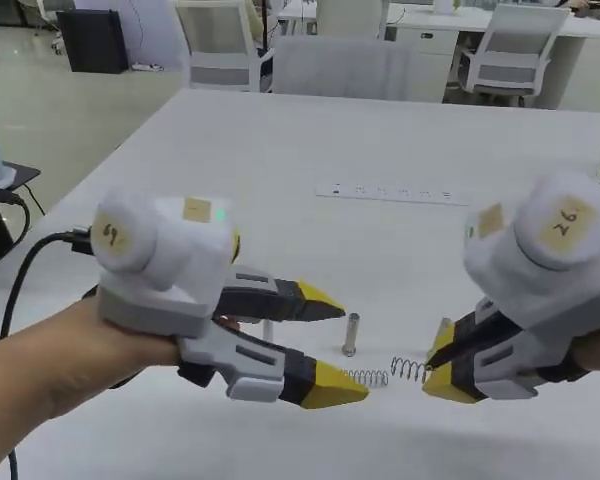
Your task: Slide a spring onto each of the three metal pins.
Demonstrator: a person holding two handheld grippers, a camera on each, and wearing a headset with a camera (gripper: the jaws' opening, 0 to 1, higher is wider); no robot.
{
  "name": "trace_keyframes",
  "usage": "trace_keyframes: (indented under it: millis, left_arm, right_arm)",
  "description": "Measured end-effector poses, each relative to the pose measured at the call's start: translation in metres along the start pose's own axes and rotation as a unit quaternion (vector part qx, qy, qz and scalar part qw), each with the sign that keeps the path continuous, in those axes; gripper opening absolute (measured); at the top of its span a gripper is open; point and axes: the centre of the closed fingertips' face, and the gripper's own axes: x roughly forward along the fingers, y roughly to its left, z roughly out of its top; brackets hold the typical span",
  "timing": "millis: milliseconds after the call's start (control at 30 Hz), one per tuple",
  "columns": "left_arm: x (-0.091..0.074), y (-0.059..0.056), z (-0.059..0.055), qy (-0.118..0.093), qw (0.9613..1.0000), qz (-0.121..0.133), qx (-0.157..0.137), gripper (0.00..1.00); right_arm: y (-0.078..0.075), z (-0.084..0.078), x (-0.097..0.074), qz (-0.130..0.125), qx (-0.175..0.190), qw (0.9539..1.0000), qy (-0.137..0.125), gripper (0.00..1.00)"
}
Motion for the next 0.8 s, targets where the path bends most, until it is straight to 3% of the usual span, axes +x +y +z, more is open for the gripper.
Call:
trace_keyframes:
  millis: [233,800]
  left_arm:
    - [0.012,-0.004,-0.001,0.007,0.9997,-0.017,0.017,0.32]
    - [0.02,-0.008,0.0,-0.002,0.9988,-0.028,0.04,0.15]
  right_arm:
    - [0.004,0.011,-0.002,0.001,-0.016,0.9999,-0.002,0.08]
    - [0.007,0.029,-0.003,0.002,-0.041,0.9991,-0.005,0.08]
